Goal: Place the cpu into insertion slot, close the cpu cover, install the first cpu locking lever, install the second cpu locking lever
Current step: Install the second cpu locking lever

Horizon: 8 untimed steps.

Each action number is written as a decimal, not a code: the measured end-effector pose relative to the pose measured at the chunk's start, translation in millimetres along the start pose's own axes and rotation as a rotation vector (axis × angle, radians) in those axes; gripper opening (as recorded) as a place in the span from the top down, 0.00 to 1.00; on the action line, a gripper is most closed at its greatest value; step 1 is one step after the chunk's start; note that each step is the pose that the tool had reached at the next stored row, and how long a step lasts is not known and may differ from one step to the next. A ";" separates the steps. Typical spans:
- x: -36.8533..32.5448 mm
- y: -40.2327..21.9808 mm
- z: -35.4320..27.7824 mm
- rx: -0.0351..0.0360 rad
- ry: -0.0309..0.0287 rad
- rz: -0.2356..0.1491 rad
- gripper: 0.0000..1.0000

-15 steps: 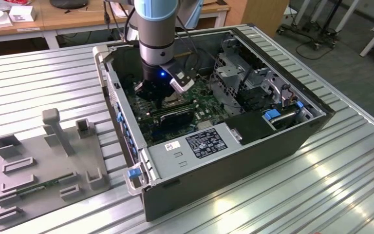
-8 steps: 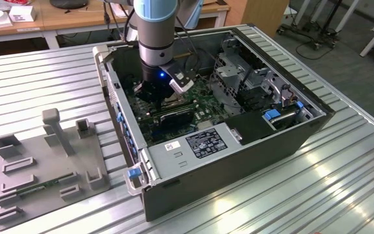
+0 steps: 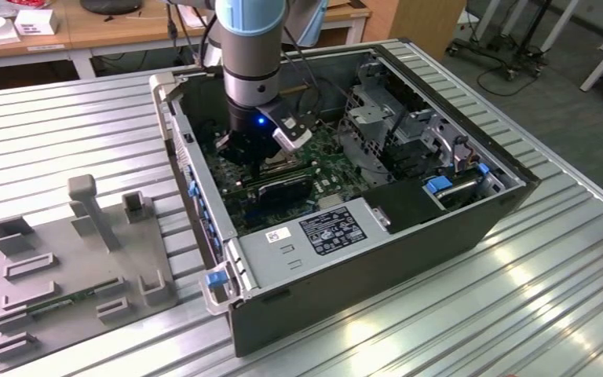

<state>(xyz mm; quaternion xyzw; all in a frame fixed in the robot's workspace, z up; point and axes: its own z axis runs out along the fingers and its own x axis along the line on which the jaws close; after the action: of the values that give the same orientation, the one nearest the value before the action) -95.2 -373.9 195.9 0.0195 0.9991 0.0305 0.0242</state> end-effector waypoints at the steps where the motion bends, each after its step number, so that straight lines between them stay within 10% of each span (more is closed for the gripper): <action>1: -0.1 0.2 -1.3 -0.0005 -0.0002 0.000 0.89; 8: -0.7 1.2 -16.2 -0.0002 0.0000 0.000 0.89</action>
<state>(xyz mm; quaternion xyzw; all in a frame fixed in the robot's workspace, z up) -95.2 -373.7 212.1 0.0195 0.9990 0.0306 0.0242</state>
